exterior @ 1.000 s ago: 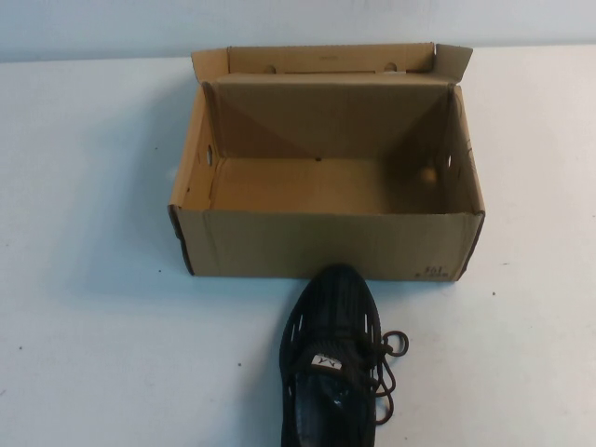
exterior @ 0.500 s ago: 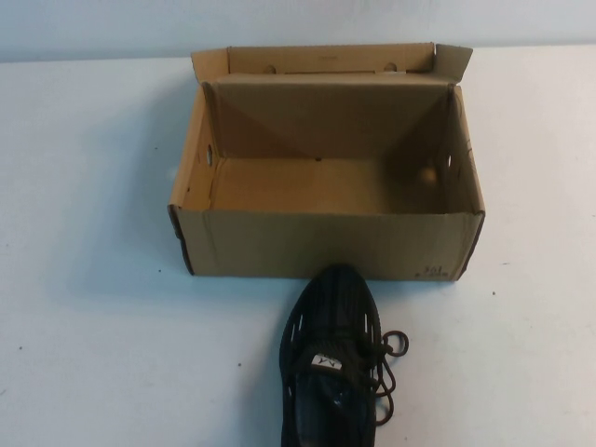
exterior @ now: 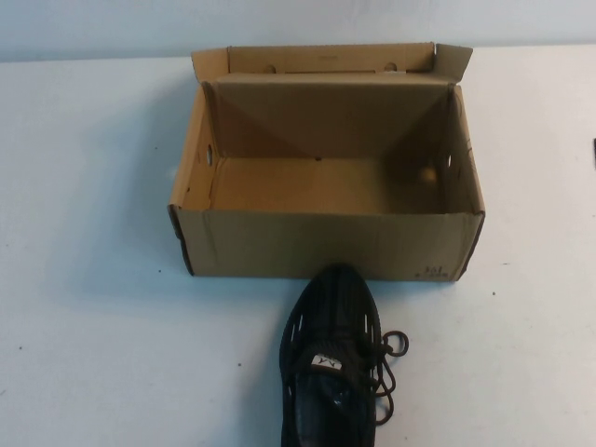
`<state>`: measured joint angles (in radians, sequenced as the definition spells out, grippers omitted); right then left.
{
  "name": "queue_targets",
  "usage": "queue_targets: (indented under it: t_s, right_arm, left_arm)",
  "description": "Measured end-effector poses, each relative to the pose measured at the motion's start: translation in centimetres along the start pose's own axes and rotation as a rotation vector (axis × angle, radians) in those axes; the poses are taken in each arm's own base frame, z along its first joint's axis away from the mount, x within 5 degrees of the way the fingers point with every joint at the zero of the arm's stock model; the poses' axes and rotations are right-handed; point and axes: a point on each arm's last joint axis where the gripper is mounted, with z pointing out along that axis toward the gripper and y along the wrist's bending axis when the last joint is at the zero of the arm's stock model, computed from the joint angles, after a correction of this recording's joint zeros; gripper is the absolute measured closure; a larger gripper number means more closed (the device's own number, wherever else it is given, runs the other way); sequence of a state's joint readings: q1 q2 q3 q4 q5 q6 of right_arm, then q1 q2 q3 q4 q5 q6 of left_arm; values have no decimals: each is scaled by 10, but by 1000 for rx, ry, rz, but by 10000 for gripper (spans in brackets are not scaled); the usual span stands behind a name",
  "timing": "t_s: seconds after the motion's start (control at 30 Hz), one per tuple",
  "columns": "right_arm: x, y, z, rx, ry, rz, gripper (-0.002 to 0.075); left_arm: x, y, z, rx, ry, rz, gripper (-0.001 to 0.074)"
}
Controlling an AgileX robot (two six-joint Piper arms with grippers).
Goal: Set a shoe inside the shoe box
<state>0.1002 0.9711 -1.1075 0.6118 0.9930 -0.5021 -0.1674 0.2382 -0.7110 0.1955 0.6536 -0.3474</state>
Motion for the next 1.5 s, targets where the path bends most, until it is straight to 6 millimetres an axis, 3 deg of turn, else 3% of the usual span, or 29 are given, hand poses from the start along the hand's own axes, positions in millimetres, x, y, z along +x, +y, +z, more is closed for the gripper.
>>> queue_targets:
  t_s: [0.2, 0.4, 0.5, 0.67, 0.77, 0.93, 1.2, 1.5]
  right_arm:
    - [-26, 14, 42, -132, 230, -224, 742]
    - [-14, 54, 91, -137, 436, -530, 727]
    - [-1, 74, 114, -169, 512, -633, 648]
    - [19, 97, 149, -214, 611, -728, 392]
    - [29, 103, 170, -225, 647, -747, 335]
    - [37, 102, 198, -213, 653, -755, 315]
    - [47, 100, 221, -208, 676, -755, 312]
    - [36, 112, 210, -295, 705, -694, 312]
  left_arm:
    - [-3, 0, -9, -9, 91, 26, 736]
    - [-8, -2, -18, 5, 132, 27, 736]
    - [-7, -2, -19, 7, 148, 28, 736]
    - [-4, -2, -20, 2, 178, 26, 736]
    - [-3, -2, -20, 0, 192, 25, 736]
    - [0, -1, -21, -4, 229, 21, 736]
    - [4, -3, -22, 11, 279, 0, 736]
    - [5, -3, -22, 15, 280, -1, 736]
